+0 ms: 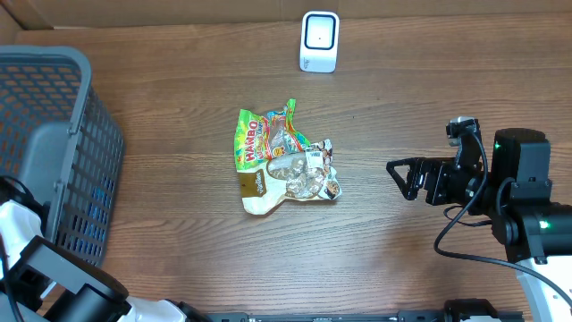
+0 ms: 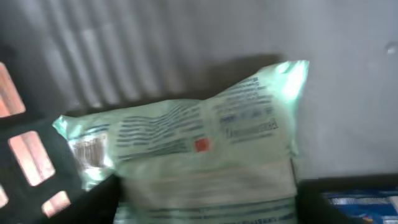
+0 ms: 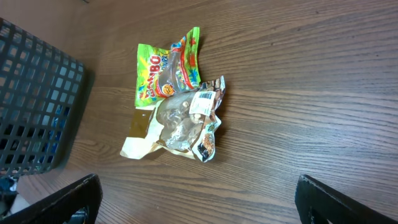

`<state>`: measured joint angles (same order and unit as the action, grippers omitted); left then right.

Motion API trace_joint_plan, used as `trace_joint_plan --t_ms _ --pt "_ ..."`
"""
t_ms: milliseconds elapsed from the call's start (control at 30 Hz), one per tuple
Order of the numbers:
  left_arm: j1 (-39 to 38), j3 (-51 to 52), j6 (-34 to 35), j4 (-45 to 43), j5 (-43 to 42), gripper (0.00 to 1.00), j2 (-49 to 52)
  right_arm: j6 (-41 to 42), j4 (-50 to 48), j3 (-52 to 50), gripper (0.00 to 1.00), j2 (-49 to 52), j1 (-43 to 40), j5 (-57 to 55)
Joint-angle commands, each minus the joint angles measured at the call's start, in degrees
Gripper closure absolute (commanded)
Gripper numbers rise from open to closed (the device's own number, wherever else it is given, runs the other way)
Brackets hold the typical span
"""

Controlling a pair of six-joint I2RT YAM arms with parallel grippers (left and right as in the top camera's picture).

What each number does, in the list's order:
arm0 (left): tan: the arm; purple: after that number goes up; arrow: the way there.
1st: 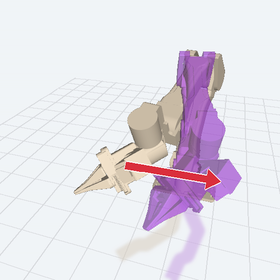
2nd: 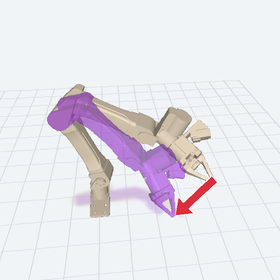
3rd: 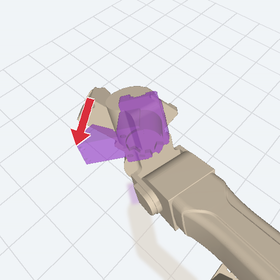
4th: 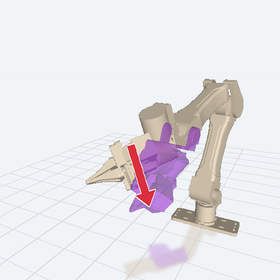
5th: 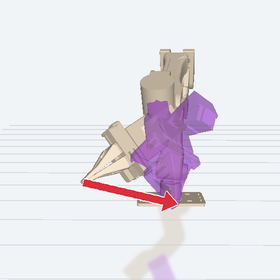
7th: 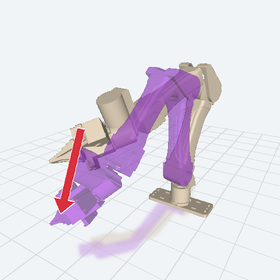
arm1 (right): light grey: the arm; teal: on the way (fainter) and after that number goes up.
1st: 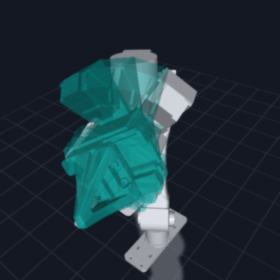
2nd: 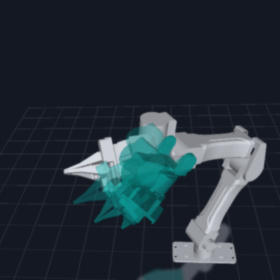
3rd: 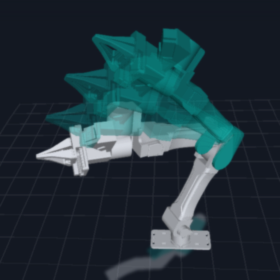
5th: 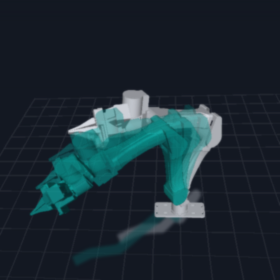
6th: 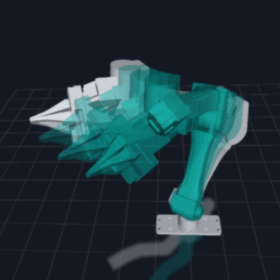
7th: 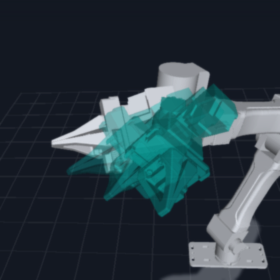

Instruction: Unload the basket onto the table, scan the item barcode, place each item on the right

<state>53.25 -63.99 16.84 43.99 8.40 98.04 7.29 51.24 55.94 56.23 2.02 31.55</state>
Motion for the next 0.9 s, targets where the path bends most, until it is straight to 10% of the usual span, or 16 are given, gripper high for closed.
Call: trace_joint_plan --t_ms 0,100,867 --pt "0.11 1.99 -0.07 -0.94 -3.32 0.67 1.07 -0.04 -0.04 1.29 0.00 -0.15 0.17 0.52" --pt "0.09 1.81 -0.02 -0.70 -3.96 0.96 1.07 -0.04 -0.04 1.29 0.00 -0.15 0.17 0.52" --pt "-5.27 -61.57 -5.68 37.62 -23.82 0.96 -6.49 -0.02 -0.09 1.29 0.00 -0.15 0.17 0.52"
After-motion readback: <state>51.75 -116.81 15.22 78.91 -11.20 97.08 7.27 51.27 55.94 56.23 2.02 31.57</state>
